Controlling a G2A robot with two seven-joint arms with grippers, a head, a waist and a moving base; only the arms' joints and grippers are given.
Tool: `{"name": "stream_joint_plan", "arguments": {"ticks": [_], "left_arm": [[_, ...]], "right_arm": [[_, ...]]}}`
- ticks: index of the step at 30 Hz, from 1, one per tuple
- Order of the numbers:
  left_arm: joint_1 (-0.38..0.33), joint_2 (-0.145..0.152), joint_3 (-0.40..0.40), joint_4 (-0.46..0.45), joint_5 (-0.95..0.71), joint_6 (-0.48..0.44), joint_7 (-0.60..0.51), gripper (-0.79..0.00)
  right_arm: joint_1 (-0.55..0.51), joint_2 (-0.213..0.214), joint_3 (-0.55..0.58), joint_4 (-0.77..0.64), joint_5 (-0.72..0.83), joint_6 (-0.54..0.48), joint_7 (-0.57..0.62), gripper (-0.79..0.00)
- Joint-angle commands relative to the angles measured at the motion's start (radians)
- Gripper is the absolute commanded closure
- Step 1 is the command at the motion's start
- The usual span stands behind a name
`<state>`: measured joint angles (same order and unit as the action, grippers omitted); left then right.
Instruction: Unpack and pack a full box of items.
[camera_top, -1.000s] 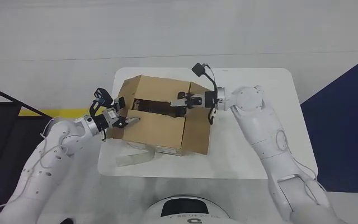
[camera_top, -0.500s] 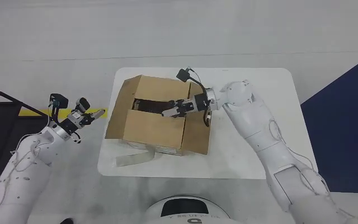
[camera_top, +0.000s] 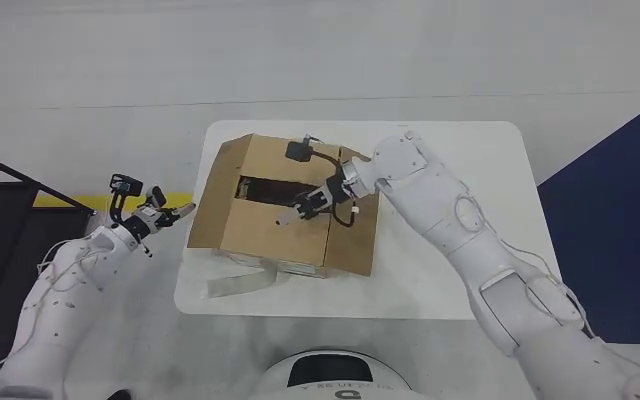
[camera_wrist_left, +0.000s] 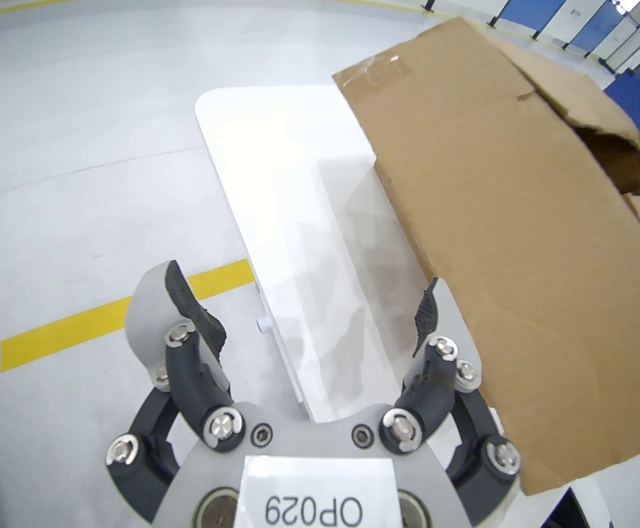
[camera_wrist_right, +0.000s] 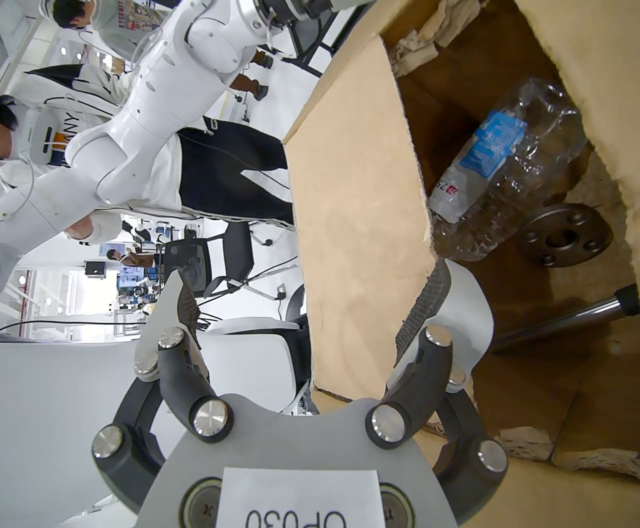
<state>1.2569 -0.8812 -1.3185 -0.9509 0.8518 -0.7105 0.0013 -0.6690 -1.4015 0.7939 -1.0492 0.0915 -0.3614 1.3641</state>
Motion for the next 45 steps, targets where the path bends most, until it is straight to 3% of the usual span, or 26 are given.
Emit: {"name": "stream_joint_plan", "arguments": {"ticks": [1, 10, 13, 15, 16, 22, 27, 30, 33, 36, 41, 45], "left_arm": [[-0.018, -0.005, 0.014, 0.022, 0.017, 0.007, -0.003, -0.785], [-0.067, -0.02, 0.08, 0.054, 0.127, -0.103, 0.023, -0.785], [-0.071, -0.025, 0.078, 0.076, 0.079, -0.173, 0.082, -0.785], [-0.071, -0.027, 0.064, 0.109, -0.017, -0.291, 0.116, -0.785], [-0.068, -0.026, 0.063, 0.115, -0.061, -0.302, 0.119, -0.785], [-0.016, 0.019, 0.064, -0.066, -0.21, -0.302, 0.083, -0.785], [0.01, 0.063, 0.054, -0.27, -0.219, -0.302, 0.028, -0.785], [0.006, 0.076, 0.069, -0.34, -0.202, -0.302, -0.033, -0.785], [-0.016, 0.073, 0.099, -0.34, -0.17, -0.285, -0.103, -0.785], [-0.041, 0.059, 0.144, -0.332, -0.154, -0.203, -0.153, -0.785], [-0.068, 0.042, 0.185, -0.309, -0.158, -0.159, -0.175, -0.785], [-0.081, 0.033, 0.207, -0.302, -0.143, -0.145, -0.186, -0.785]], "right_arm": [[0.003, 0.0, 0.004, 0.002, 0.015, -0.012, -0.007, -0.785], [0.01, 0.0, 0.001, 0.007, 0.021, -0.011, -0.04, -0.785], [0.009, 0.001, 0.016, 0.016, 0.035, -0.022, -0.095, -0.785], [0.005, 0.003, 0.032, 0.021, 0.052, -0.034, -0.128, -0.785], [0.002, 0.005, 0.041, 0.023, 0.058, -0.042, -0.136, -0.785], [-0.02, 0.02, 0.093, 0.025, 0.085, -0.083, -0.183, -0.785], [-0.062, 0.043, 0.165, -0.002, 0.113, -0.127, -0.236, -0.785], [-0.098, 0.06, 0.214, -0.023, 0.114, -0.139, -0.262, -0.785], [-0.138, 0.076, 0.258, -0.055, 0.094, -0.139, -0.295, -0.785], [-0.183, 0.093, 0.3, -0.096, 0.066, -0.135, -0.332, -0.785], [-0.246, 0.11, 0.342, -0.191, -0.059, -0.051, -0.47, -0.785], [-0.246, 0.11, 0.342, -0.191, -0.059, -0.051, -0.47, -0.785]]}}
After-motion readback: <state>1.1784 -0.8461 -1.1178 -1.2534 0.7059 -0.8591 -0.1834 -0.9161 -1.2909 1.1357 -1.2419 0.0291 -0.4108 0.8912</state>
